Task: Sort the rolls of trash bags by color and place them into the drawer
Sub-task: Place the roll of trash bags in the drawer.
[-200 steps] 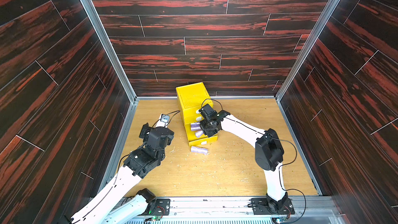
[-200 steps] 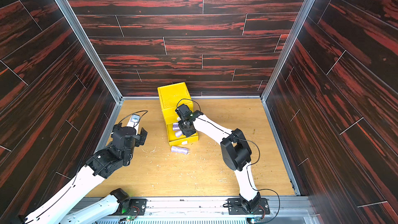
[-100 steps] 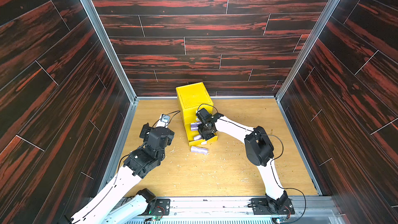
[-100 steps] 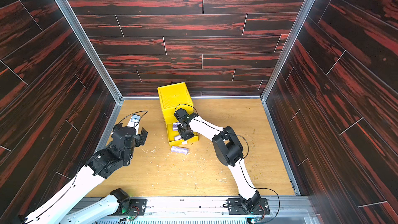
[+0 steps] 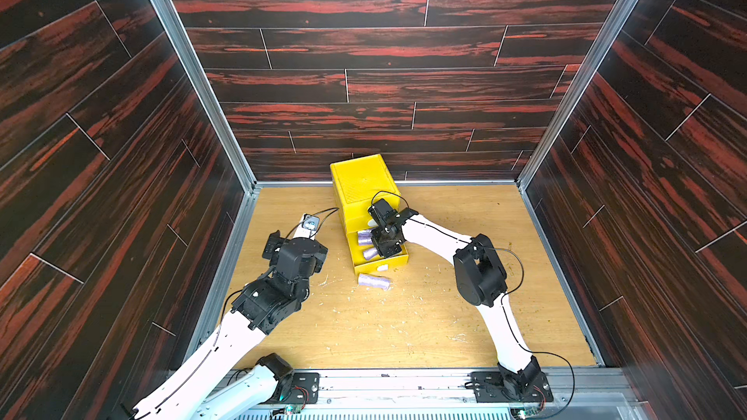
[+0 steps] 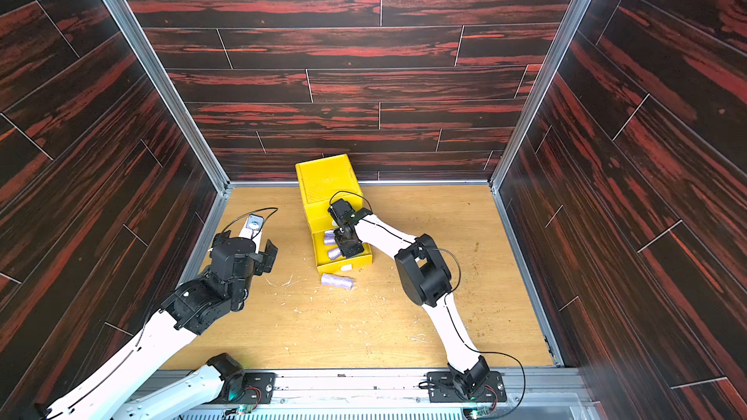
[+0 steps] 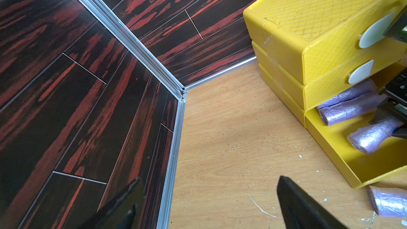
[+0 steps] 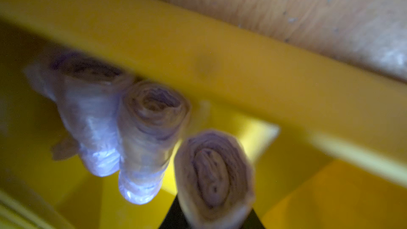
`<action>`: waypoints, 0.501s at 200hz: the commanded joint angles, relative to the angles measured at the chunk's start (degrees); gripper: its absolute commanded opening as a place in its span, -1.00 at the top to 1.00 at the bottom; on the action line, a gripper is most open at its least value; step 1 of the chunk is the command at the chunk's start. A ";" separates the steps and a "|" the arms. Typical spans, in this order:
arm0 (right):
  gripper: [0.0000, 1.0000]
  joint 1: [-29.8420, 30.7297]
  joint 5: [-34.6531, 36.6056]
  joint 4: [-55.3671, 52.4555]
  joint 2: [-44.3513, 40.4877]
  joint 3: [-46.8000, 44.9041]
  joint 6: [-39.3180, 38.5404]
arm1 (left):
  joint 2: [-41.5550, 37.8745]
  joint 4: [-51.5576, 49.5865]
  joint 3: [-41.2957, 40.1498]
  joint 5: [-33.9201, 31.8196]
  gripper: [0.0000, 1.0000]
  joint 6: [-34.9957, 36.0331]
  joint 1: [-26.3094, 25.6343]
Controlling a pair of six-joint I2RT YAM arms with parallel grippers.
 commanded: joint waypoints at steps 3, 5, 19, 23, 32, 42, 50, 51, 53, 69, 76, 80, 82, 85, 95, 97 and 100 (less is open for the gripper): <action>0.42 -0.31 0.79 -1.66 2.11 2.41 0.60 | -1.13 0.18 -0.55 0.07 -0.96 -0.60 0.29; 0.42 -0.33 0.85 -1.59 2.21 2.50 0.69 | -1.13 0.21 -0.53 0.07 -0.96 -0.60 0.29; 0.42 -0.29 1.55 -1.04 2.12 2.54 0.99 | -1.13 0.24 -0.69 0.09 -0.96 -0.60 0.29; 0.41 -0.29 1.94 -0.63 1.89 2.41 1.06 | -1.13 0.26 -0.62 0.08 -0.96 -0.60 0.29; 0.41 -0.33 2.83 0.42 1.50 1.89 1.11 | -1.04 0.23 -0.63 0.14 -0.96 -0.60 0.30; 0.41 -0.29 3.62 1.38 1.34 1.40 1.37 | -1.04 0.28 -0.66 0.17 -0.96 -0.64 0.29; 0.40 -0.37 4.06 1.71 1.33 1.43 1.45 | -1.04 0.22 -0.61 0.23 -0.96 -0.60 0.30; 0.40 -0.37 4.10 1.80 1.33 1.47 1.48 | -1.04 0.22 -0.61 0.24 -0.96 -0.60 0.30; 0.40 -0.36 4.33 1.96 1.29 1.43 1.50 | -1.04 0.24 -0.61 0.18 -0.96 -0.60 0.30; 0.39 -0.45 5.22 2.84 1.16 1.50 1.48 | -1.09 0.25 -0.61 0.17 -0.96 -0.52 0.34; 0.38 -0.45 5.53 3.16 1.10 1.50 1.50 | -1.05 0.27 -0.61 0.32 -0.96 -0.52 0.34; 0.38 -0.45 5.67 3.47 1.08 1.57 1.47 | -1.04 0.23 -0.62 0.25 -0.96 -0.52 0.30; 0.38 -0.45 5.71 3.59 1.12 1.59 1.43 | -1.04 0.29 -0.61 0.25 -0.96 -0.52 0.30; 0.37 -0.45 5.72 3.68 1.11 1.59 1.35 | -1.04 0.25 -0.61 0.25 -0.96 -0.52 0.29; 0.37 -0.46 6.04 4.15 1.15 1.68 1.32 | -1.04 0.22 -0.61 0.25 -0.96 -0.52 0.31; 0.37 -0.49 6.14 4.22 1.09 1.68 1.33 | -1.04 0.22 -0.61 0.25 -0.96 -0.52 0.32; 0.36 -0.45 6.18 4.33 1.11 1.68 1.34 | -1.04 0.18 -0.61 0.25 -0.96 -0.52 0.30</action>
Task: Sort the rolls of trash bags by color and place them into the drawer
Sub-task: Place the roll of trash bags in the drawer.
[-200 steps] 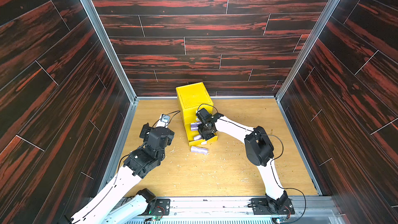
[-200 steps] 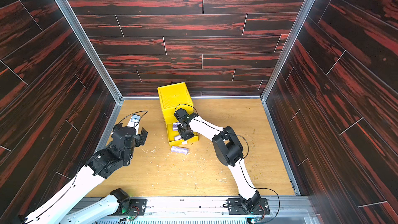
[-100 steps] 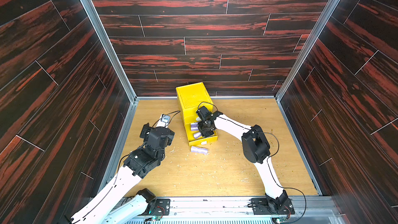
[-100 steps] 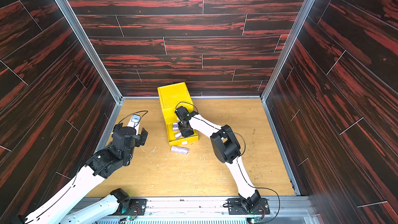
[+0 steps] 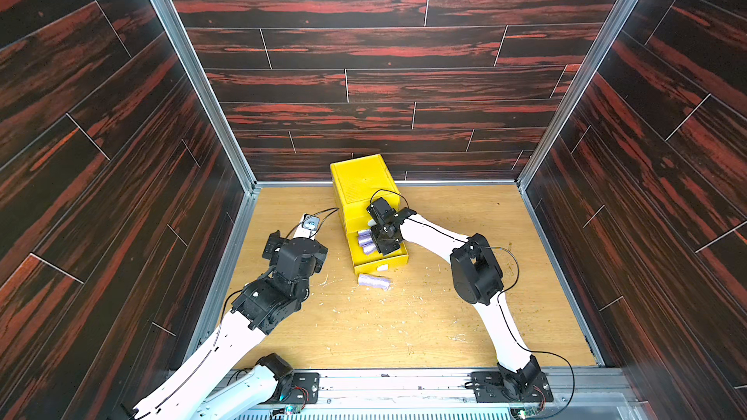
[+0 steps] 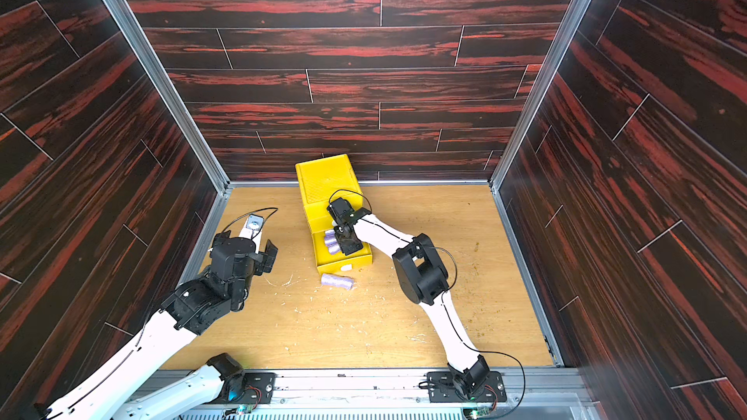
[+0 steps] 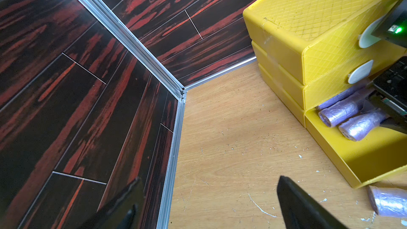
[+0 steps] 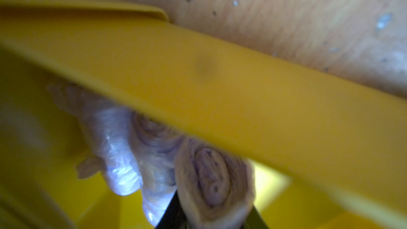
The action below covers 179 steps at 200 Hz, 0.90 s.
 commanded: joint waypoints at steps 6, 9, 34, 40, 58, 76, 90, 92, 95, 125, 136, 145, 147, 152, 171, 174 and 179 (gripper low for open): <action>0.35 -0.25 2.19 1.46 -0.33 0.26 0.33 | -1.04 0.15 -0.61 0.20 -0.96 -0.52 0.29; 0.34 -0.27 2.30 1.64 -0.29 0.31 0.34 | -1.09 0.16 -0.61 0.20 -0.96 -0.54 0.29; 0.30 -0.25 2.29 2.51 0.13 0.58 -0.01 | -1.14 0.16 -0.62 0.25 -0.96 -0.53 0.29; 0.29 -0.30 2.17 2.66 0.25 0.65 -0.04 | -1.13 0.14 -0.61 0.20 -0.96 -0.52 0.29; 0.25 -0.36 1.73 3.06 0.78 0.93 -0.21 | -1.13 0.16 -0.68 0.29 -0.96 -0.58 0.30; 0.22 -0.42 0.84 2.99 1.52 1.75 -0.46 | -1.06 0.13 -0.70 0.29 -0.96 -0.54 0.29; 0.22 -0.45 0.65 2.53 1.79 2.38 -0.78 | -1.04 0.14 -0.70 0.37 -0.96 -0.52 0.31; 0.22 -0.48 0.65 2.46 1.76 2.47 -0.84 | -1.04 0.14 -0.72 0.31 -0.96 -0.52 0.30; 0.21 -0.43 0.62 2.40 1.73 2.52 -0.93 | -1.04 0.13 -0.77 0.34 -0.96 -0.52 0.30; 0.19 -0.60 0.74 2.27 1.62 2.70 -1.91 | -0.95 0.14 -0.75 0.18 -0.96 -0.42 0.30; 0.19 -0.60 0.74 2.15 1.62 2.93 -2.24 | -0.98 0.20 -0.71 0.20 -0.96 -0.43 0.31; 0.19 -0.71 0.49 1.80 1.63 3.10 -2.45 | -0.95 0.19 -0.72 0.16 -0.96 -0.43 0.29; 0.18 -0.76 0.41 1.75 1.56 3.17 -2.45 | -0.95 0.21 -0.70 0.24 -0.96 -0.43 0.29; 0.18 -0.82 0.23 1.70 1.55 3.29 -2.72 | -0.95 0.14 -0.70 0.21 -0.96 -0.43 0.32; 0.17 -0.86 -0.22 0.61 1.70 4.05 -3.77 | -0.96 0.14 -0.73 0.20 -0.96 -0.43 0.29; 0.17 -0.87 -0.29 0.47 1.63 4.10 -3.96 | -0.95 0.14 -0.70 0.20 -0.96 -0.43 0.32; 0.17 -0.87 -0.49 0.44 1.58 4.10 -4.41 | -0.95 0.13 -0.71 0.08 -0.96 -0.43 0.30</action>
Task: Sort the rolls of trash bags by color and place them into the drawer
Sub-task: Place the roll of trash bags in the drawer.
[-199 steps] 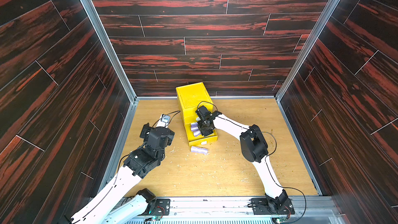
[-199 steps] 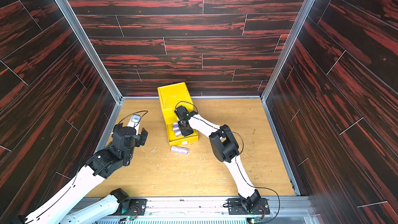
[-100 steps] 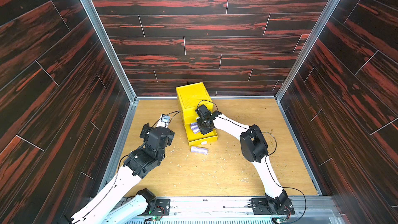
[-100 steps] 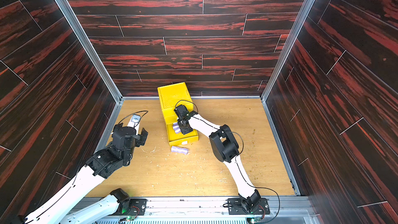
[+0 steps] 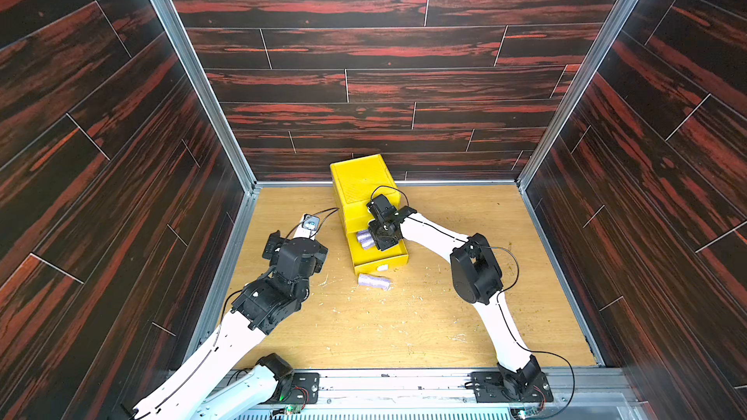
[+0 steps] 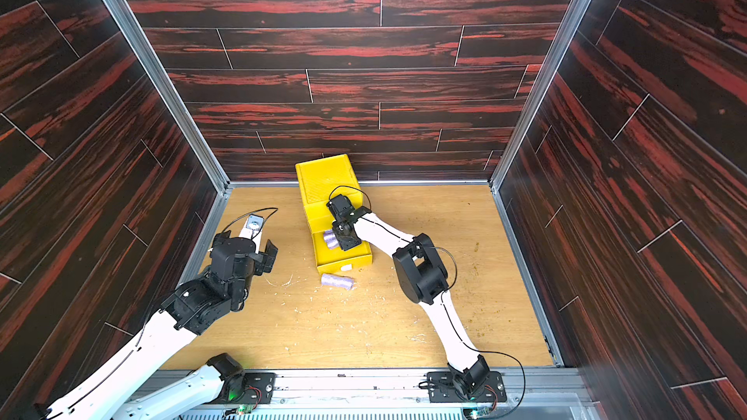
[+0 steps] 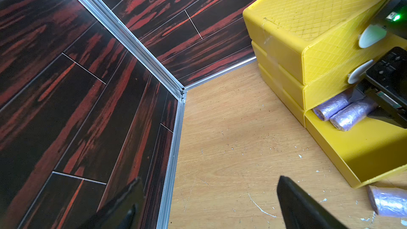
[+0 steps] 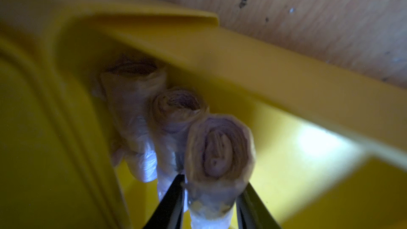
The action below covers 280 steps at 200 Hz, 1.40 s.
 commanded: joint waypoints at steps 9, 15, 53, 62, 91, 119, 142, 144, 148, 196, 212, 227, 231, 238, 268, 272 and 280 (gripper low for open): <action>0.17 -0.54 -0.64 -1.56 0.99 2.14 -3.13 | -0.87 0.14 -0.69 -0.50 -0.96 -0.45 0.29; 0.16 -0.56 -0.62 -1.48 1.02 2.18 -3.49 | -0.79 0.13 -0.62 -0.83 -0.96 -0.44 0.30; 0.15 -0.61 -1.73 -0.27 1.07 2.18 -6.31 | -0.87 0.10 -0.61 -0.56 -0.96 -0.43 0.30; 0.13 -0.63 -1.56 -0.30 0.85 2.18 -6.65 | -0.78 0.02 -0.61 -0.60 -0.96 -0.43 0.30; 0.04 -0.63 -1.11 -0.87 0.21 1.82 -6.79 | -0.78 -0.10 -0.47 -0.54 -0.96 -0.52 0.30; -0.01 -0.64 -1.26 -1.15 0.22 1.80 -7.07 | -0.87 -0.13 -0.50 -0.52 -0.96 -0.51 0.29; -0.02 -0.61 -1.63 -1.13 0.20 1.90 -7.20 | -0.87 -0.13 -0.49 -0.53 -0.96 -0.51 0.29; -0.03 -0.61 -1.68 -1.10 0.14 1.89 -7.25 | -0.91 -0.13 -0.45 -0.52 -0.96 -0.47 0.29; -0.03 -0.61 -1.72 -1.07 0.07 1.88 -7.33 | -0.89 -0.13 -0.49 -0.52 -0.96 -0.47 0.29; -0.12 -0.62 -0.94 -0.20 -1.90 1.91 -9.39 | -0.95 -0.13 -0.44 -0.53 -0.96 -0.43 0.35; -0.13 -0.61 -0.83 -0.05 -2.31 1.83 -9.83 | -1.04 -0.18 -0.50 -0.52 -0.96 -0.43 0.30; -0.13 -0.61 -1.10 0.07 -2.68 1.81 -10.08 | -1.04 -0.18 -0.44 -0.52 -0.96 -0.43 0.29; -0.14 -0.61 -1.11 0.12 -2.76 1.83 -10.18 | -1.04 -0.21 -0.48 -0.52 -0.96 -0.43 0.36; -0.14 -0.61 -1.12 0.06 -2.99 1.83 -10.28 | -1.04 -0.14 -0.53 -0.52 -0.96 -0.43 0.30; -0.14 -0.61 -1.02 0.74 -4.41 1.63 -11.52 | -1.13 -0.06 -0.48 -0.52 -0.96 -0.43 0.29; -0.14 -0.62 -1.04 0.93 -4.69 1.70 -11.87 | -1.12 -0.13 -0.51 -0.52 -0.96 -0.43 0.29; -0.14 -0.61 -0.85 1.12 -5.26 1.61 -12.33 | -1.13 -0.15 -0.45 -0.48 -0.96 -0.43 0.29</action>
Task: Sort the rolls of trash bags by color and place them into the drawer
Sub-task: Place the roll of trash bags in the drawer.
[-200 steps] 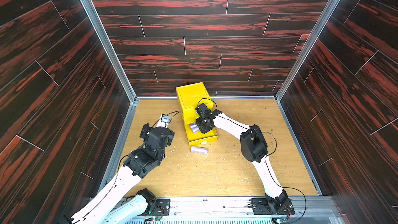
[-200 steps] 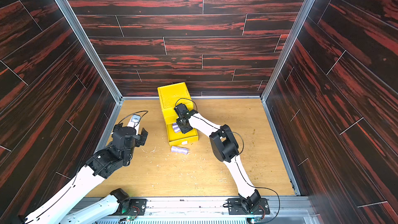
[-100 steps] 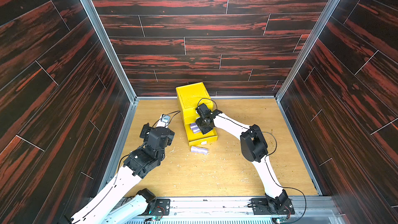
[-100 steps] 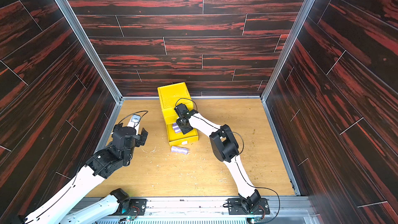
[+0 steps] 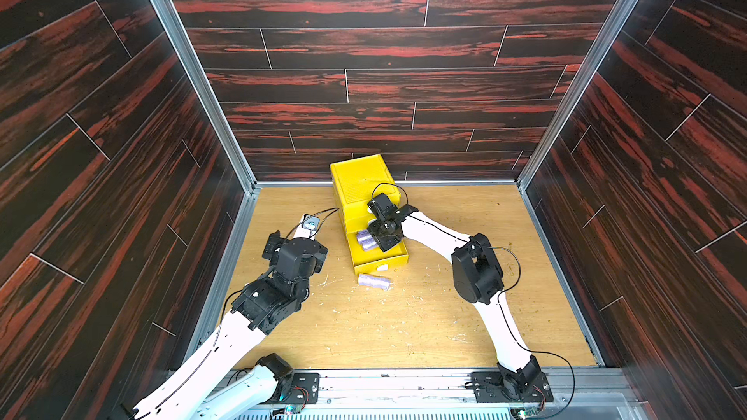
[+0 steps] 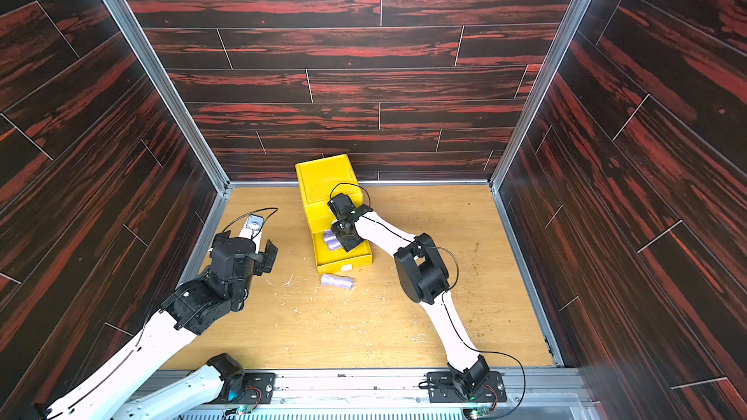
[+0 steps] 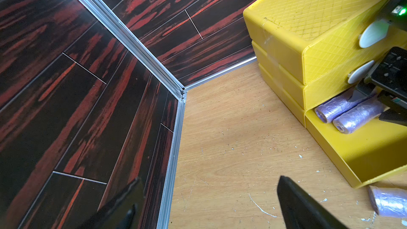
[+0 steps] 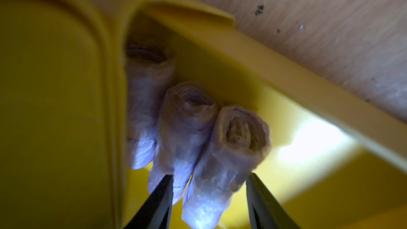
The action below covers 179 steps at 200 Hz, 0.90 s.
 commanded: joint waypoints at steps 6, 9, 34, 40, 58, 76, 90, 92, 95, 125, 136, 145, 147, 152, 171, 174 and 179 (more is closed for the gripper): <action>-0.14 -0.21 0.58 3.48 -4.71 1.11 -2.91 | -1.13 -0.13 -0.47 -0.38 -0.96 -0.43 0.27; -0.14 -0.25 0.62 3.53 -4.91 1.09 -3.07 | -1.11 -0.07 -0.44 -0.43 -0.96 -0.43 0.27; -0.14 -0.27 -0.48 3.98 -7.14 -0.13 -3.84 | -1.28 -0.11 -0.54 -0.52 -0.96 -0.42 0.30; -0.14 -0.20 -0.89 4.12 -7.95 -0.71 -3.98 | -1.25 -0.10 -0.52 -0.52 -0.96 -0.43 0.27; -0.14 0.18 -1.96 5.97 -11.53 -4.49 -4.50 | -1.23 -0.02 -0.62 -0.59 -0.96 -0.43 0.28; -0.14 0.45 -1.66 9.10 -16.85 -11.19 -4.64 | -1.22 -0.02 -0.63 -0.60 -0.96 -0.43 0.27; -0.14 0.39 -1.81 12.76 -21.41 -17.35 -4.55 | -1.10 0.00 -0.61 -0.59 -0.96 -0.43 0.27; -0.14 0.43 -1.83 13.23 -22.13 -18.38 -4.51 | -1.12 0.03 -0.61 -0.61 -0.96 -0.41 0.32; -0.14 0.47 -1.91 13.90 -23.04 -19.62 -4.49 | -1.13 0.04 -0.61 -0.52 -0.96 -0.42 0.29; -0.14 0.41 -1.97 18.01 -31.25 -30.07 -5.52 | -0.82 -0.10 -0.62 -0.49 -0.96 -0.30 0.32; -0.13 0.40 -1.60 18.22 -33.78 -32.62 -6.61 | -0.70 -0.10 -0.67 -0.19 -0.95 -0.17 0.25; -0.13 0.45 -1.18 18.20 -35.76 -34.42 -7.69 | -0.69 -0.11 -0.57 0.21 -0.94 -0.16 0.27; -0.13 0.45 -1.10 18.15 -36.15 -34.85 -8.00 | -0.69 -0.09 -0.56 0.36 -0.94 -0.10 0.29; -0.13 0.36 -0.78 18.21 -37.36 -35.74 -8.81 | -0.61 -0.10 -0.53 0.83 -0.93 0.00 0.28; -0.13 -0.15 0.40 19.32 -42.40 -40.10 -12.17 | -0.13 -0.84 0.39 4.84 -0.84 0.80 0.28; -0.13 -0.29 0.42 19.89 -43.43 -40.91 -12.85 | 0.03 -1.21 0.68 5.83 -0.83 0.80 0.23; -0.13 -0.54 0.53 20.95 -45.12 -42.62 -13.65 | 0.37 -1.89 1.31 7.59 -0.81 0.87 0.23</action>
